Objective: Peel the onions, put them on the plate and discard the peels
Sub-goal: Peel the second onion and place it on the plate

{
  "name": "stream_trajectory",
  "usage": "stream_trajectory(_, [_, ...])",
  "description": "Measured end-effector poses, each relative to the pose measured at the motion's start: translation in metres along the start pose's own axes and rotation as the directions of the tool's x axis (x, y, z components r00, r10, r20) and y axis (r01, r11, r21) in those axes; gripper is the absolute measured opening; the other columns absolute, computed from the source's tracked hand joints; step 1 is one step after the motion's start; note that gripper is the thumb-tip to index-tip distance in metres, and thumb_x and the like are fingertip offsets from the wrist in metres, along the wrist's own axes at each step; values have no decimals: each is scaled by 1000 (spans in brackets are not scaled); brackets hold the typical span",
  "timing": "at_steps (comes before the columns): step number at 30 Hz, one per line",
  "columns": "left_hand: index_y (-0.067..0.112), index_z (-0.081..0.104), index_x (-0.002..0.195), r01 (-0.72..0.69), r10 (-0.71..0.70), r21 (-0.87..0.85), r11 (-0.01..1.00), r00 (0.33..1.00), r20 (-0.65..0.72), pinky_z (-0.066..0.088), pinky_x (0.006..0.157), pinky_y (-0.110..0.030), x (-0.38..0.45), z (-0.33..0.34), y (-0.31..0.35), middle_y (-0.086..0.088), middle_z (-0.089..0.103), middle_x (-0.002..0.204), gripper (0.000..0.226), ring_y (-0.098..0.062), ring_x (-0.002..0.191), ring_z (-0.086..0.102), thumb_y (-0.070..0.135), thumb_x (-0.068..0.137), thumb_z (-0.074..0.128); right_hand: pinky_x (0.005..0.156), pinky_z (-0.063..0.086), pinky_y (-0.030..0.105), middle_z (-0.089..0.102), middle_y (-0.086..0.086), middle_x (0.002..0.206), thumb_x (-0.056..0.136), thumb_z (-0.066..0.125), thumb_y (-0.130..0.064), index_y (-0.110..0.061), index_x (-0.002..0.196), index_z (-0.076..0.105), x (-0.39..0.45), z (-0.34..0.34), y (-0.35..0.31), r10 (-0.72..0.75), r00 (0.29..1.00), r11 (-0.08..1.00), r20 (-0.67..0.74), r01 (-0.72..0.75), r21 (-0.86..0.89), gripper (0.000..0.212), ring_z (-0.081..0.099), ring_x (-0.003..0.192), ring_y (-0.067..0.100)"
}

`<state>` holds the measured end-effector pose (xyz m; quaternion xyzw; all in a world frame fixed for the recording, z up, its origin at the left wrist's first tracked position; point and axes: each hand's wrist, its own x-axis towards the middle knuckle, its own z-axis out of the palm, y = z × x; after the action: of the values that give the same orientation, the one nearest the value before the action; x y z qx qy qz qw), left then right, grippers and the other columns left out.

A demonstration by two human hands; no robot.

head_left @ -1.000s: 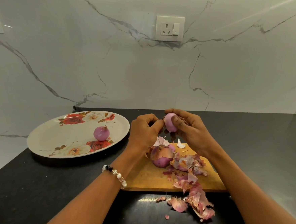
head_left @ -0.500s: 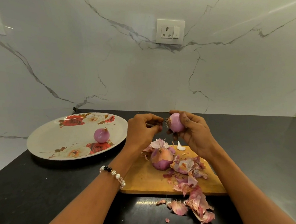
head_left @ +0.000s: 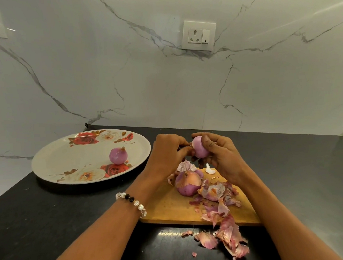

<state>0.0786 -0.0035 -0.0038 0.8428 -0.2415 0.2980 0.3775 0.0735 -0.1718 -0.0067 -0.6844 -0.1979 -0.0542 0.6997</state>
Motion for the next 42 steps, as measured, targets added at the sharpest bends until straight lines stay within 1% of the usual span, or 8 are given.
stream_trajectory(5, [4, 73, 89, -51, 51, 9, 999, 998, 37, 42, 61, -9, 0, -4, -2, -9, 71, 79, 12, -7, 62, 54, 14, 88, 66, 62, 61, 33, 65, 16, 102, 90, 49, -33, -7, 111, 66, 0, 1, -3, 22, 1000, 997, 9, -23, 80, 37, 69, 78, 25])
stream_trajectory(9, [5, 72, 85, 80, -78, -182, 980, 997, 16, 55, 63, -18, 1, 0, 1, -6, 70, 75, 11, -10, 63, 63, 8, 90, 63, 62, 60, 29, 68, 18, 98, 89, 46, -33, 2, 109, 64, 0, 2, -6, 71, 997, 963, 0, -69, 261, 44, 71, 80, 23])
stream_trajectory(15, [14, 68, 79, 310, -260, -472, 825, 951, 169, 52, 60, -19, -1, 1, -1, 4, 66, 66, 18, -2, 57, 56, 6, 92, 58, 46, 53, 22, 63, 23, 97, 104, 35, -28, 6, 114, 59, -2, 2, -9, 156, 988, 930, 18, -153, 333, 43, 70, 63, 20])
stream_trajectory(19, [14, 69, 83, 402, -344, -672, 622, 911, 227, 54, 65, -29, 2, -6, -1, 2, 71, 76, 24, -18, 69, 58, 7, 96, 50, 36, 45, 20, 64, 23, 97, 99, 38, -42, 3, 125, 55, 1, -5, -10, 199, 980, 905, -29, -172, 388, 55, 65, 54, 21])
stream_trajectory(26, [15, 72, 98, 266, -243, -274, 924, 963, 115, 56, 68, -22, 1, 1, 3, 9, 67, 82, 15, -9, 70, 64, 12, 93, 59, 39, 47, 23, 64, 21, 91, 103, 37, -36, 4, 124, 56, 3, -6, -8, 156, 986, 932, -49, -131, 339, 49, 64, 56, 24])
stream_trajectory(32, [12, 71, 108, 267, -237, -281, 922, 962, 137, 58, 73, -27, -3, 6, 6, 1, 72, 90, 38, -12, 76, 68, 34, 78, 74, 50, 53, 25, 63, 16, 102, 95, 47, -29, -3, 118, 61, 1, -2, -5, 44, 999, 983, 7, -44, 177, 37, 66, 71, 19])
stream_trajectory(37, [8, 74, 96, 292, -281, -263, 920, 957, 79, 55, 59, -16, -4, 7, -2, -1, 70, 74, 18, -5, 56, 67, 19, 82, 73, 61, 57, 24, 62, 12, 108, 88, 53, -28, -10, 117, 62, 1, 3, 0, 20, 999, 997, 41, -23, 74, 35, 67, 85, 20])
stream_trajectory(42, [7, 75, 89, 127, -118, -227, 966, 992, 50, 57, 56, -21, -5, 1, 1, -2, 70, 68, 13, -7, 53, 65, 18, 87, 69, 56, 56, 24, 59, 18, 109, 90, 50, -26, -5, 117, 61, 0, -2, -6, 11, 998, 988, 62, -20, 153, 36, 66, 81, 22])
